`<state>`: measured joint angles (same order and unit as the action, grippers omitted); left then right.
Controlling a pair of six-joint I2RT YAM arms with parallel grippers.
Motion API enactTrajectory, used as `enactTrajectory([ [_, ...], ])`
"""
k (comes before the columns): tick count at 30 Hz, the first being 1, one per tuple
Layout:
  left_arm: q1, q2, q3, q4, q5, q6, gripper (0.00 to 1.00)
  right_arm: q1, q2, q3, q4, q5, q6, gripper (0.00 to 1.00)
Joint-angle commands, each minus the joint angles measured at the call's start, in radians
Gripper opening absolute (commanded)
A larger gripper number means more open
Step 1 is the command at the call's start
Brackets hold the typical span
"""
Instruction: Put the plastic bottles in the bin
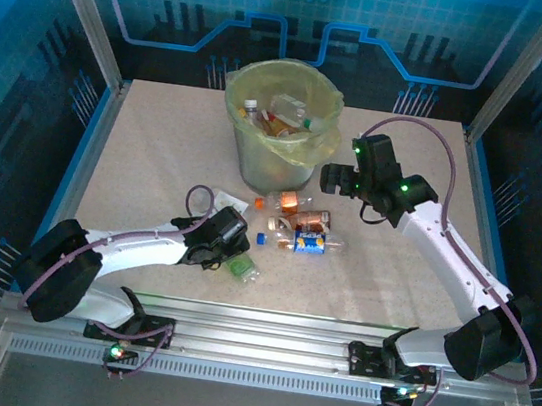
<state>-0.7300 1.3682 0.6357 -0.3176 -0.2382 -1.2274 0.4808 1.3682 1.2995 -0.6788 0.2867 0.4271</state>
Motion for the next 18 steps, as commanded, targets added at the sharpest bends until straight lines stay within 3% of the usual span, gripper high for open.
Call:
enactTrajectory([
  [1, -0.006, 0.008, -0.018, -0.043, -0.03, -0.015, 0.68, -0.017, -0.003, 0.0, 0.006, 0.003, 0.014, 1.0],
  [4, -0.005, -0.012, -0.024, -0.055, -0.046, -0.026, 0.57, -0.019, -0.008, -0.005, 0.004, 0.005, 0.016, 1.0],
  [10, -0.005, -0.122, -0.01, -0.143, -0.114, -0.017, 0.5, -0.023, -0.03, -0.018, 0.005, 0.01, 0.017, 1.0],
  [18, -0.006, -0.395, 0.021, -0.283, -0.261, 0.036, 0.43, -0.034, -0.081, -0.066, 0.013, 0.042, 0.027, 1.0],
])
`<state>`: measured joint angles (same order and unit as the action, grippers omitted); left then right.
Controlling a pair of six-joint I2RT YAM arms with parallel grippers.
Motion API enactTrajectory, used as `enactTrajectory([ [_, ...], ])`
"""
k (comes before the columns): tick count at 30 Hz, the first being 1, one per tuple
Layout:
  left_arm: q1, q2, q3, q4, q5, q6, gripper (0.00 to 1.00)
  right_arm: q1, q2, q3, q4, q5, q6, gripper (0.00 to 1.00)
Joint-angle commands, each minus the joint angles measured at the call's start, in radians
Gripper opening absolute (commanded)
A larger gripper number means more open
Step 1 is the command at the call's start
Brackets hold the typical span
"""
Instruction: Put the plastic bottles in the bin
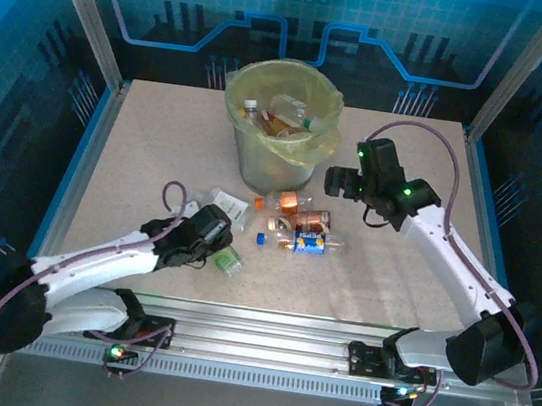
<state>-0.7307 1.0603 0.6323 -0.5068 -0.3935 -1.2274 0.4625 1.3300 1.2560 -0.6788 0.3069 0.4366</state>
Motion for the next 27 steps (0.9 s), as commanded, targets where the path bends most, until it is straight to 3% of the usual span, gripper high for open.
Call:
enactTrajectory([
  [1, -0.004, -0.118, 0.031, -0.1, -0.127, 0.054, 0.43, -0.017, -0.051, -0.029, 0.018, 0.023, 0.017, 1.0],
  [8, -0.004, -0.26, 0.158, 0.008, -0.297, 0.359, 0.4, -0.031, -0.127, -0.09, 0.062, 0.033, 0.035, 1.0],
  [12, 0.0, -0.26, 0.24, 0.172, -0.314, 0.608, 0.39, -0.043, -0.178, -0.119, 0.077, 0.031, 0.048, 1.0],
  [17, 0.054, -0.17, 0.39, 0.306, -0.233, 0.828, 0.39, -0.074, -0.223, -0.145, 0.084, 0.014, 0.071, 1.0],
  [22, 0.16, -0.029, 0.553, 0.388, -0.073, 0.911, 0.39, -0.09, -0.248, -0.169, 0.094, 0.006, 0.071, 1.0],
  [27, 0.222, 0.157, 0.738, 0.446, 0.015, 0.984, 0.39, -0.096, -0.253, -0.181, 0.09, 0.002, 0.071, 1.0],
])
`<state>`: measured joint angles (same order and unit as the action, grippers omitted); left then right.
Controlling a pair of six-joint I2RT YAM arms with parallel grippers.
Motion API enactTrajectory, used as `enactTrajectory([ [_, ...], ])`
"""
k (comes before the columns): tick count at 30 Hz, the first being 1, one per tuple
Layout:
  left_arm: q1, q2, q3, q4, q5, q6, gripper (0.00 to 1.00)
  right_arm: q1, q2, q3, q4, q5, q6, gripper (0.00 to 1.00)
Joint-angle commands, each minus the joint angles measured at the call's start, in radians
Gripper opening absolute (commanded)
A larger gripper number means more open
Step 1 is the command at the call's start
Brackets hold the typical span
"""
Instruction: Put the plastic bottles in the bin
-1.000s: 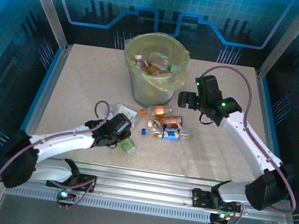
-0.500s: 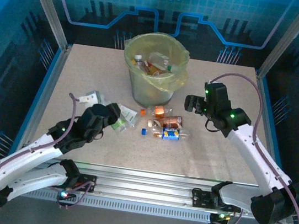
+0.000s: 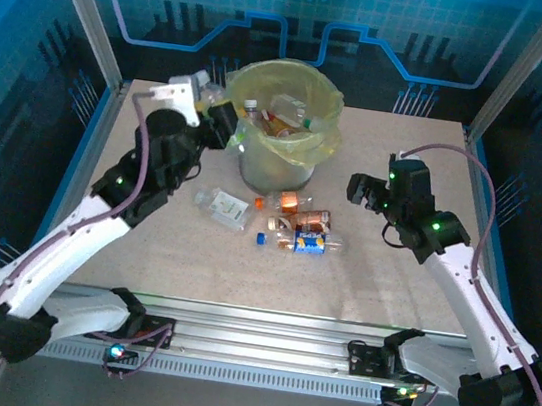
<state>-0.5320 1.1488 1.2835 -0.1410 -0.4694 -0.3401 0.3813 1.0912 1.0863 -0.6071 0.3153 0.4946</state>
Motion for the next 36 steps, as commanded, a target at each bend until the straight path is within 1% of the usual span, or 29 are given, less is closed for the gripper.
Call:
enactTrajectory([
  [1, 0.033, 0.113, 0.127, 0.088, 0.107, 0.112, 0.39, -0.015, -0.014, -0.009, 0.014, -0.01, 0.011, 1.0],
  [6, 0.068, 0.302, 0.328, 0.063, 0.171, 0.125, 0.4, -0.018, -0.019, 0.001, -0.007, -0.025, 0.013, 1.0],
  [11, 0.088, 0.478, 0.528, -0.063, 0.229, 0.1, 0.41, -0.017, -0.031, 0.0, -0.023, -0.024, 0.022, 1.0],
  [16, 0.093, 0.602, 0.637, -0.166, 0.242, 0.08, 0.42, -0.018, -0.048, -0.011, -0.03, -0.021, 0.022, 1.0],
  [23, 0.095, 0.696, 0.645, -0.203, 0.284, 0.036, 0.45, -0.02, -0.057, -0.011, -0.043, -0.012, 0.022, 1.0],
  [26, 0.095, 0.724, 0.643, -0.224, 0.28, 0.027, 0.46, -0.019, -0.057, -0.014, -0.045, -0.011, 0.022, 1.0],
  [29, 0.096, 0.743, 0.639, -0.248, 0.284, 0.014, 0.47, -0.021, -0.057, -0.016, -0.045, -0.01, 0.023, 1.0],
  [36, 0.098, 0.751, 0.577, -0.27, 0.29, -0.017, 0.53, -0.02, -0.053, -0.017, -0.046, -0.008, 0.021, 1.0],
])
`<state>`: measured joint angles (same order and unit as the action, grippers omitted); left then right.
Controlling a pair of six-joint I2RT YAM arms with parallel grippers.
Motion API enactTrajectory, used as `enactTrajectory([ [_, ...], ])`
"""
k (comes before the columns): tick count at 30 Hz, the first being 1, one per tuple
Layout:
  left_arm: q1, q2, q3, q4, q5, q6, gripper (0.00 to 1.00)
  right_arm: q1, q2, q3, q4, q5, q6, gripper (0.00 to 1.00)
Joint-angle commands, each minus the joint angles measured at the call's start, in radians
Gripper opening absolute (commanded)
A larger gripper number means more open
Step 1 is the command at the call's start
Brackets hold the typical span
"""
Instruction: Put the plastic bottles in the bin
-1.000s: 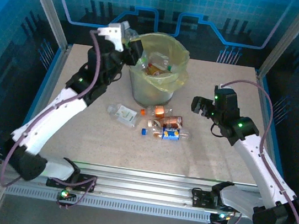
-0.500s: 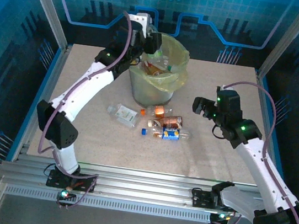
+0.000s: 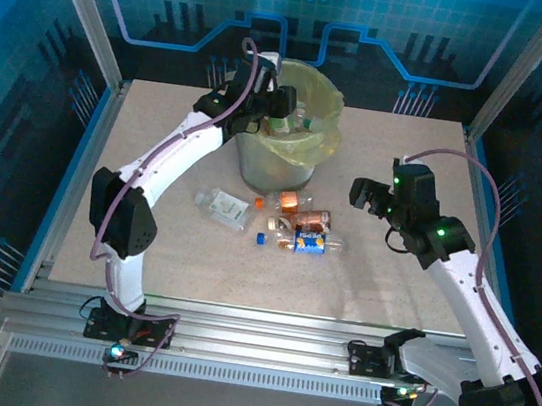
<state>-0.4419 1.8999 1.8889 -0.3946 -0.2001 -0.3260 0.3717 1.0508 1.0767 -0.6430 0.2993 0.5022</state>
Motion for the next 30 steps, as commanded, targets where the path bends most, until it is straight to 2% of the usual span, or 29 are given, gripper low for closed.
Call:
enactTrajectory([
  [1, 0.008, 0.002, -0.033, -0.021, 0.022, -0.033, 0.55, -0.01, -0.011, -0.008, -0.011, 0.009, 0.013, 1.0],
  [6, 0.012, 0.01, -0.04, -0.041, 0.018, -0.031, 0.68, -0.01, -0.005, -0.007, -0.015, 0.009, 0.012, 1.0],
  [10, 0.016, 0.011, -0.032, -0.047, 0.024, -0.029, 0.86, -0.011, -0.006, -0.006, -0.018, 0.008, 0.012, 1.0],
  [14, 0.016, 0.004, -0.006, -0.053, 0.034, -0.022, 0.98, -0.01, -0.003, -0.003, -0.023, 0.007, 0.008, 1.0],
  [21, 0.016, -0.069, -0.016, -0.048, 0.042, -0.013, 0.99, -0.011, 0.008, 0.0, -0.03, 0.008, 0.007, 1.0],
  [30, 0.015, -0.295, -0.187, 0.034, 0.001, -0.026, 0.99, -0.011, 0.02, 0.003, -0.029, 0.002, 0.008, 1.0],
])
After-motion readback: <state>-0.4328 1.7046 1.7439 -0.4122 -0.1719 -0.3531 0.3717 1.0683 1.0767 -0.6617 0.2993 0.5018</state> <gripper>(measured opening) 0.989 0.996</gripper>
